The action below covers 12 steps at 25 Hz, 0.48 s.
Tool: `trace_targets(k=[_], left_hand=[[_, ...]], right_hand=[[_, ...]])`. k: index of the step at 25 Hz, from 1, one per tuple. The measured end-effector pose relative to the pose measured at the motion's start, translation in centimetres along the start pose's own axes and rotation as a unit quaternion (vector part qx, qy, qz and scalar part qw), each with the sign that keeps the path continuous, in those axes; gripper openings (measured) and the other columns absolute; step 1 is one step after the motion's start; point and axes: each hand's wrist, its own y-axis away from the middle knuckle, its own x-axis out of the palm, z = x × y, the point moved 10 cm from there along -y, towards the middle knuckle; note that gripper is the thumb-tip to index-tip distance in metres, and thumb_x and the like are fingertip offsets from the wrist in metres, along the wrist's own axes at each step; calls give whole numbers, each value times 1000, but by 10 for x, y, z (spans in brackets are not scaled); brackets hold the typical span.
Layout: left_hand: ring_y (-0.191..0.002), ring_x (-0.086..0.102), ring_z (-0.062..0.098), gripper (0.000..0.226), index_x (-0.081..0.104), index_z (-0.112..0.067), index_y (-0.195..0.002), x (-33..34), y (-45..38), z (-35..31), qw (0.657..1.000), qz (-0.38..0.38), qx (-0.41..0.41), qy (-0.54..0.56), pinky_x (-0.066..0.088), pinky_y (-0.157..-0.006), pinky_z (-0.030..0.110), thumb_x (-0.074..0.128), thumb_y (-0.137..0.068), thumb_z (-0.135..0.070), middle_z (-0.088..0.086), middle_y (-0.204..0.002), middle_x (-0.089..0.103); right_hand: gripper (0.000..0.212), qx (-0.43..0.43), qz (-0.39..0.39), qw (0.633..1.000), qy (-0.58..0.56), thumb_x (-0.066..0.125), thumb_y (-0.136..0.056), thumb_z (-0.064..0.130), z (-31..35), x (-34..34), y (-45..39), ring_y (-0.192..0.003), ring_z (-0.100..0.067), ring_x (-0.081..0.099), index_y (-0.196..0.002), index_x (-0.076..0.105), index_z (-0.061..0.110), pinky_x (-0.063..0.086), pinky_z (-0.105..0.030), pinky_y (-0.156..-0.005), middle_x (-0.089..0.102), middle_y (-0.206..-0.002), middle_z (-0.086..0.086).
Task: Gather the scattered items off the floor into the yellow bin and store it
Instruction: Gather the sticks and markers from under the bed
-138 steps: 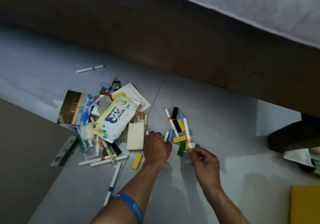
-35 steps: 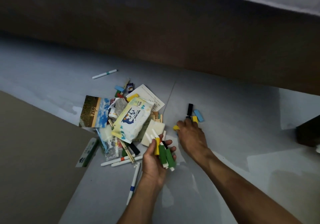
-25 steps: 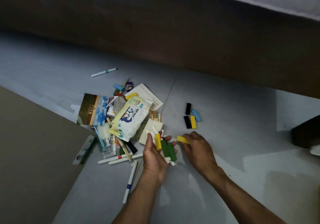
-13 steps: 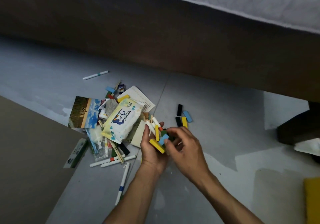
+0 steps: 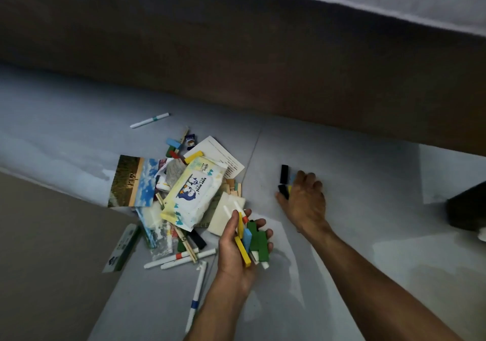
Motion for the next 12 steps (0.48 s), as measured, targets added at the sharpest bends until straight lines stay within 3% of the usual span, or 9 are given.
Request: trace_targets(k=[3, 7, 12], left_hand=[[-70, 68, 29, 41, 66, -16, -109, -8, -1, -9, 1000, -13, 6, 0, 54, -61, 33, 59, -85, -48, 12, -88, 69], [-72, 67, 28, 39, 63, -17, -111, -3, -9, -2, 1000, -24, -2, 4, 52, -63, 33, 56, -88, -47, 12, -89, 67], [-71, 67, 28, 36, 65, -18, -109, 5, -16, 7, 1000, -8, -6, 1, 53, -63, 34, 56, -89, -47, 12, -89, 69]], right_hand=[[40, -31, 1, 999, 39, 50, -96, 26, 14, 16, 4, -95, -31, 59, -127, 45, 1, 50, -36, -70, 48, -127, -19], [33, -46, -8, 996, 71, 37, -98, 4, 9, 18, 12, -87, -27, 62, -130, 42, 3, 52, -35, -67, 46, -128, -17], [31, -52, -16, 993, -101, 45, -98, 2, -6, -3, 9, -90, -30, 61, -129, 50, 6, 47, -33, -72, 47, -125, -15]])
